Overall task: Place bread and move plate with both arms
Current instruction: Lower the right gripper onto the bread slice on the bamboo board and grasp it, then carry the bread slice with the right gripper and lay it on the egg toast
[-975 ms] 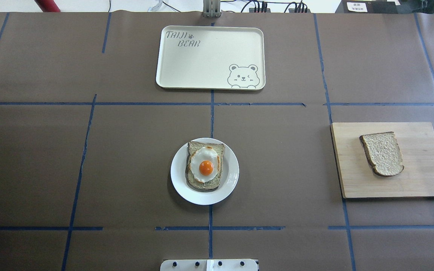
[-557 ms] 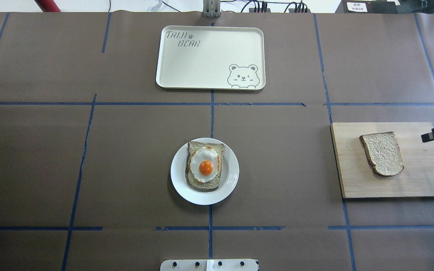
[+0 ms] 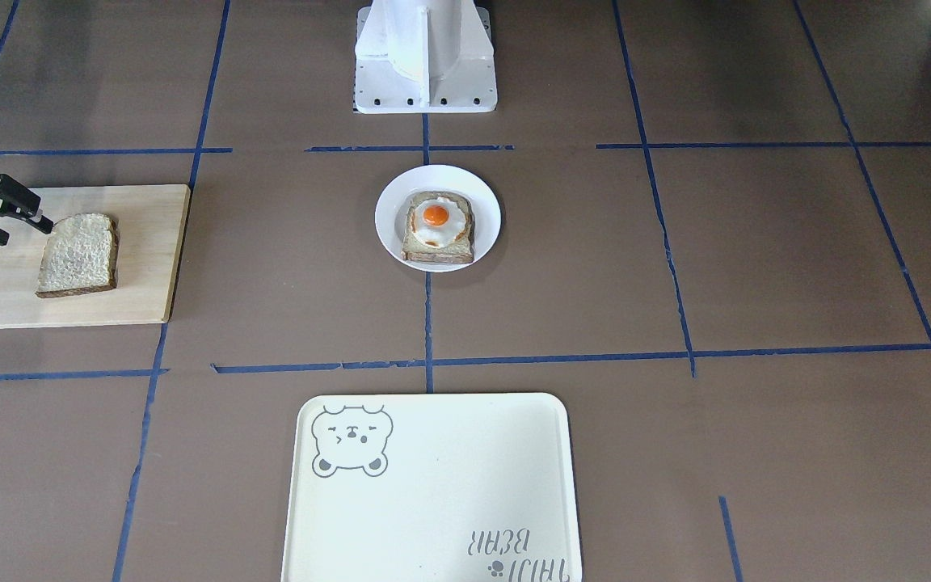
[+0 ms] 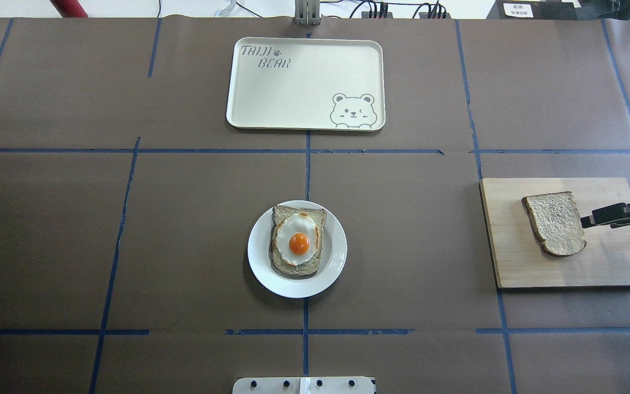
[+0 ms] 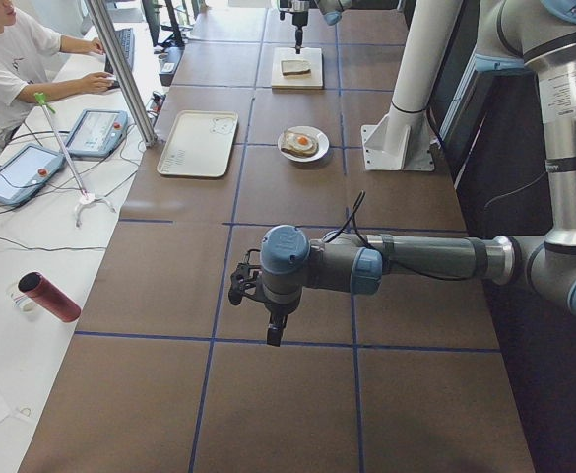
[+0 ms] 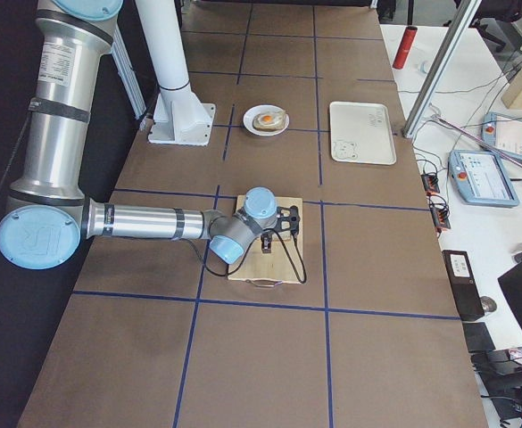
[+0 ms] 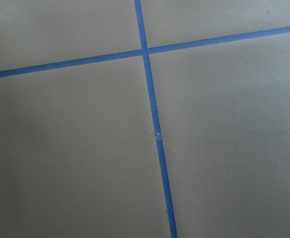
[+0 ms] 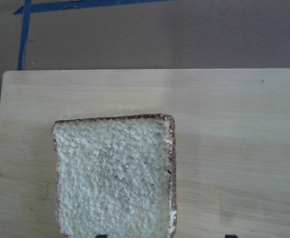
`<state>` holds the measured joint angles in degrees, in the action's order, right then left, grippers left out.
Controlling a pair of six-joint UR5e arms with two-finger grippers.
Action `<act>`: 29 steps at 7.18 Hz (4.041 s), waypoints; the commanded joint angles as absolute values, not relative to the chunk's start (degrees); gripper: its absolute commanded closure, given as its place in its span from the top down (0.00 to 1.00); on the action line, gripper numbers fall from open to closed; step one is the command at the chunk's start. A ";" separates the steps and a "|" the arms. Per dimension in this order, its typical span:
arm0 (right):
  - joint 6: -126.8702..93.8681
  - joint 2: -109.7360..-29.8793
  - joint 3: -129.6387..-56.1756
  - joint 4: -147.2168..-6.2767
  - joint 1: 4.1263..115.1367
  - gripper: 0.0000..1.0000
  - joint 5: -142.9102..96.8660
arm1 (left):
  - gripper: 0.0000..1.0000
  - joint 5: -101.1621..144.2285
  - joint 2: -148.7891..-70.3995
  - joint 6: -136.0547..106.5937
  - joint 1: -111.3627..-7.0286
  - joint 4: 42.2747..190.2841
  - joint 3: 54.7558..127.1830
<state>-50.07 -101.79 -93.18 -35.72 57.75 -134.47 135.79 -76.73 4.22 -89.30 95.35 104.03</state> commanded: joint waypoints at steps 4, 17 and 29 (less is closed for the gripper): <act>-50.54 -100.12 -91.24 -35.59 54.23 0.73 -133.51 | 1.00 135.79 -76.73 4.22 -89.30 95.36 104.06; -52.38 -101.25 -99.83 -35.95 55.54 0.00 -138.32 | 1.00 135.88 -76.73 4.22 -89.30 95.36 104.24; -86.45 -62.50 -106.53 -60.38 26.39 0.00 -105.94 | 1.00 135.88 -76.73 4.22 -89.30 95.54 104.41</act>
